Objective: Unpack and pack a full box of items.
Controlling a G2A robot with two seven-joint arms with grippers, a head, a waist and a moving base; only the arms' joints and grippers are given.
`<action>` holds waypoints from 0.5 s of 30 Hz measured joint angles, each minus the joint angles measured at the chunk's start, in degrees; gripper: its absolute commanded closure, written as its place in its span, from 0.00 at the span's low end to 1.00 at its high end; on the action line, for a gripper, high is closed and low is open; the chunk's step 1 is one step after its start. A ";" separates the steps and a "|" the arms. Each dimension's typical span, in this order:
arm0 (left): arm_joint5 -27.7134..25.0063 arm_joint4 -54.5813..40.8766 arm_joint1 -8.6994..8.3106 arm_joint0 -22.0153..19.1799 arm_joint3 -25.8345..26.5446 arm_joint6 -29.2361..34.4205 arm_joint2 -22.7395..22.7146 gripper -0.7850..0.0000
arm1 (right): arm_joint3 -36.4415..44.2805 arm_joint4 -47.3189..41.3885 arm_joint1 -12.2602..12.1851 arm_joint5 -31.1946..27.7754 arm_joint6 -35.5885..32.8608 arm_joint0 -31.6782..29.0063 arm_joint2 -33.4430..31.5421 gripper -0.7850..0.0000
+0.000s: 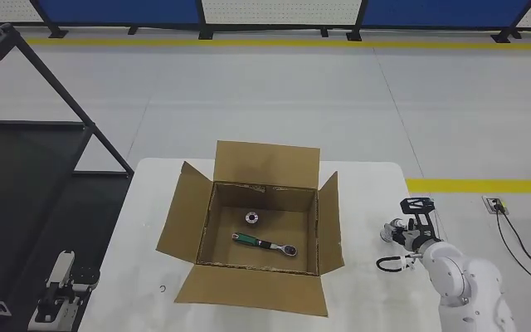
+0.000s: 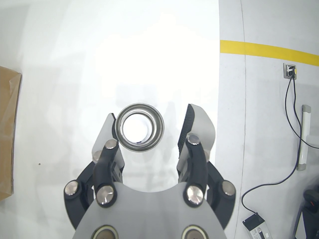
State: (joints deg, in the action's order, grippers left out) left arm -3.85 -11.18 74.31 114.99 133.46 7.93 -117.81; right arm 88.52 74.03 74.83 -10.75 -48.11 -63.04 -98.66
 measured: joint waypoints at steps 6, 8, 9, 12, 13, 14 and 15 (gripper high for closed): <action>0.00 0.00 0.00 0.00 0.00 0.00 0.00 0.00 | 0.80 -0.99 -0.40 0.13 0.67 0.13 -0.25 1.00; 0.00 0.00 0.00 0.00 0.00 0.00 0.00 0.00 | 2.24 -2.13 -0.52 0.35 1.78 -0.31 -0.82 1.00; 0.00 0.00 0.00 0.00 0.00 0.00 0.00 0.00 | 3.14 -2.69 -0.57 0.45 2.31 -0.62 -1.13 1.00; 0.00 0.00 0.00 0.00 0.00 0.00 0.00 0.00 | 7.92 -4.26 -0.71 0.97 4.22 -2.15 -2.09 1.00; 0.00 0.00 0.00 0.00 0.00 0.00 0.00 0.00 | 9.85 -4.68 -0.73 1.29 4.89 -2.77 -2.30 1.00; 0.00 0.00 0.00 0.00 0.00 0.00 0.00 0.00 | 12.80 -5.22 -0.73 1.79 5.89 -3.71 -2.45 1.00; 0.00 0.00 0.00 0.00 0.00 0.00 0.00 0.00 | 15.18 -5.69 -0.70 2.13 6.68 -4.54 -2.44 1.00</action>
State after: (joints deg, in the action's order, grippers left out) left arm -3.85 -11.18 74.31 114.99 133.46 7.93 -117.81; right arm 103.70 68.34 74.13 -8.62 -41.42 -67.58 -101.10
